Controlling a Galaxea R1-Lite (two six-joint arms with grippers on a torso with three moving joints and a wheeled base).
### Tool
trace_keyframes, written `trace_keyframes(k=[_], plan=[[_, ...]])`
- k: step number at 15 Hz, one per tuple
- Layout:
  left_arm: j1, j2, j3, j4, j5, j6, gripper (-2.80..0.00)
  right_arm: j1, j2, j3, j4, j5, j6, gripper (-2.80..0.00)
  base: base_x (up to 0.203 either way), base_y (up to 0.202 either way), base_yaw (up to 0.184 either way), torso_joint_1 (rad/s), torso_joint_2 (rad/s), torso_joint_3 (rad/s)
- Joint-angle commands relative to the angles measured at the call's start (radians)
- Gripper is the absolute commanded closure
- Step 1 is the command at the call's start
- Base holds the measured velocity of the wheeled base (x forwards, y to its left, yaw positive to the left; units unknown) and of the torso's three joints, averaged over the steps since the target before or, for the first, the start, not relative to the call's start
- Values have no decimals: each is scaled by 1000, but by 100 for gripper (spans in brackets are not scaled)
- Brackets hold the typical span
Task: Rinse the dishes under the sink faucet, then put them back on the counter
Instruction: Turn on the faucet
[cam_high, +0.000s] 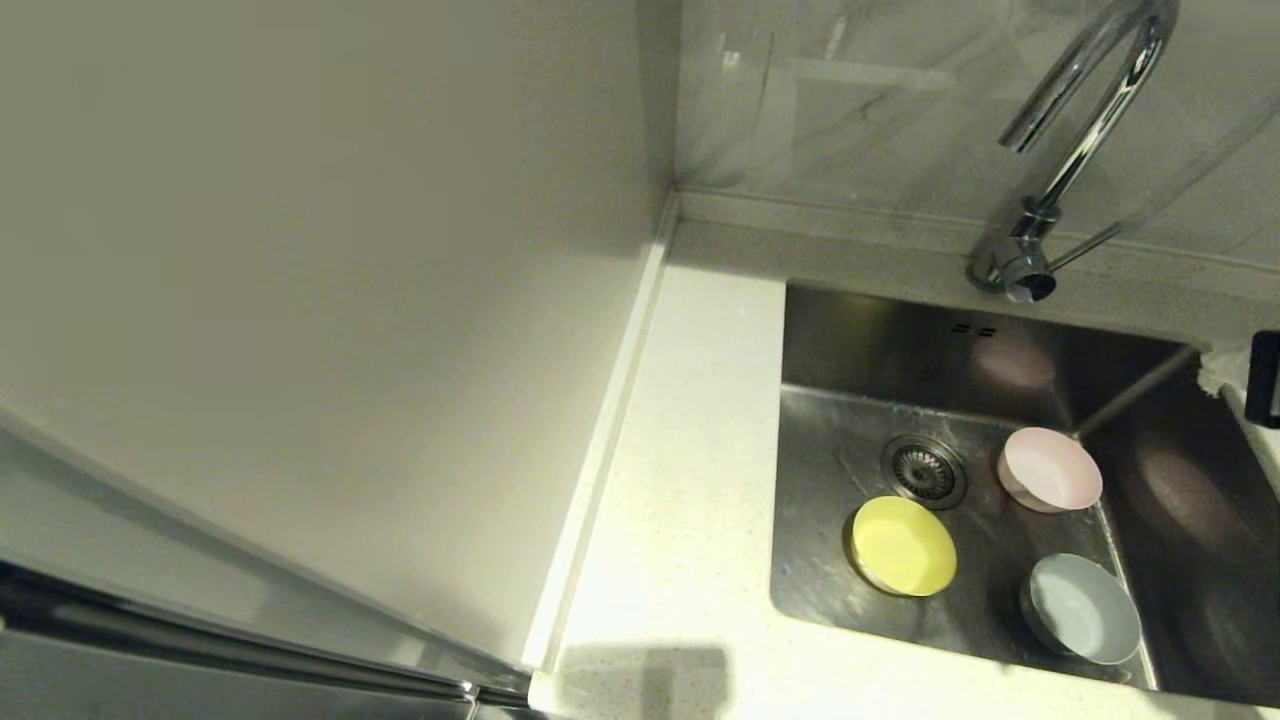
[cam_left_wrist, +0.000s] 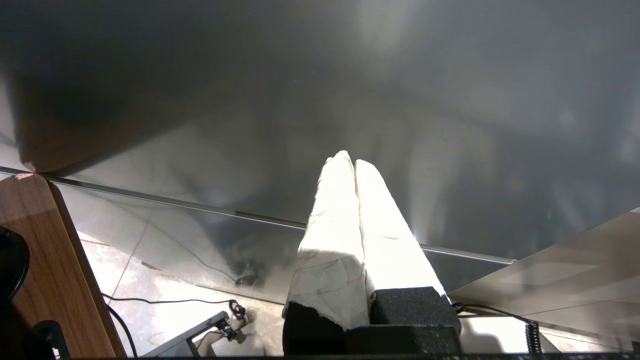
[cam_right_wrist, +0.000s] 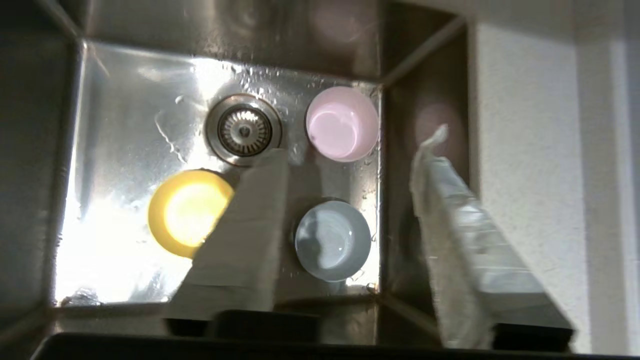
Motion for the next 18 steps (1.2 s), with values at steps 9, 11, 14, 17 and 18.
trace_keyframes(k=[9, 11, 14, 17, 18], plan=[[0, 0, 3, 0, 0, -1, 0, 176, 427, -530, -12, -136, 0, 0, 0, 0, 0, 0, 0, 0], [0, 0, 3, 0, 0, -1, 0, 174, 483, -550, -69, -175, 0, 0, 0, 0, 0, 0, 0, 0], [0, 0, 3, 0, 0, -1, 0, 171, 501, -549, -87, -257, -5, 0, 0, 0, 0, 0, 0, 0], [0, 0, 3, 0, 0, -1, 0, 165, 501, -549, -87, -319, -37, 0, 0, 0, 0, 0, 0, 0], [0, 0, 3, 0, 0, -1, 0, 165, 501, -552, -90, -321, -38, 0, 0, 0, 0, 0, 0, 0]])
